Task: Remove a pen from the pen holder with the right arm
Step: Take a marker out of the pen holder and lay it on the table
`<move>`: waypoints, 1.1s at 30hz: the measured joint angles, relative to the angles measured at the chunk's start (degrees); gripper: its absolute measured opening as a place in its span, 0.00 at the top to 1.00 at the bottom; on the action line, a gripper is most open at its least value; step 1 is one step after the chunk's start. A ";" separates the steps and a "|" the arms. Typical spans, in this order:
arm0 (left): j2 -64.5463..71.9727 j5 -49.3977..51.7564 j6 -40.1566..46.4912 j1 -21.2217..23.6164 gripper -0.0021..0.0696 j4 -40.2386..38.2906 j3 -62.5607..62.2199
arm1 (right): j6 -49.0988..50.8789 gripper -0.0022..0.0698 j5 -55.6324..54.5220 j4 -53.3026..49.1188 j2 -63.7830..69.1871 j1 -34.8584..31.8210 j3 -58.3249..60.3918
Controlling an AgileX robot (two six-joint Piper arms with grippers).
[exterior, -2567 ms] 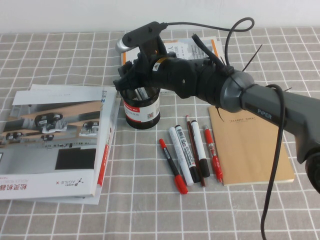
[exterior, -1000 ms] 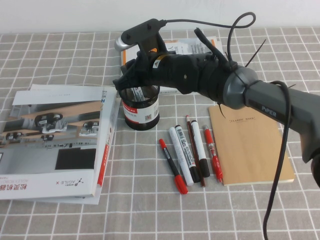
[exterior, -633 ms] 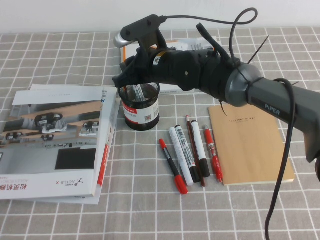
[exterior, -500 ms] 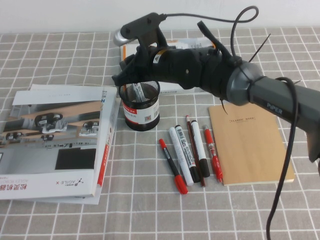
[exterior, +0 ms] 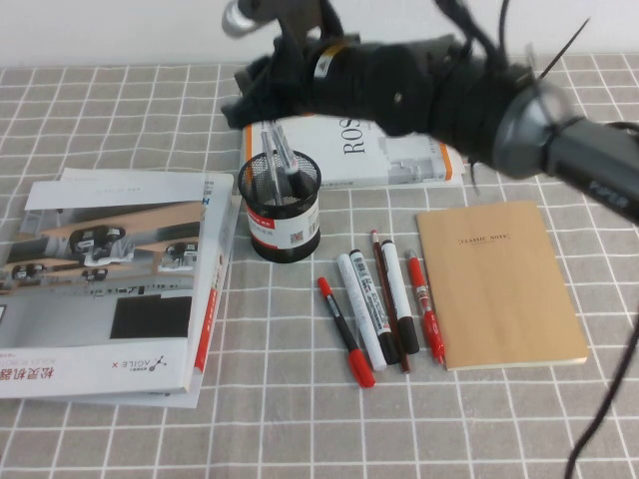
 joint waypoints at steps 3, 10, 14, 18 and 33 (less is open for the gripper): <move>0.00 0.00 0.00 0.00 0.98 0.00 0.00 | 0.00 0.83 0.10 -0.21 -2.39 0.00 0.00; 0.00 0.00 0.00 0.00 0.98 0.00 0.00 | 0.00 0.83 4.39 -0.32 -8.38 0.00 0.00; 0.00 0.00 0.00 0.00 0.98 0.00 0.00 | 0.91 0.83 14.19 0.62 -10.93 0.00 0.00; 0.00 0.00 0.00 0.00 0.98 0.00 0.00 | 5.99 0.83 28.23 0.86 -11.53 0.00 0.00; 0.00 0.00 0.00 0.00 0.98 0.00 0.00 | 15.11 0.83 49.32 1.52 -0.38 0.59 0.00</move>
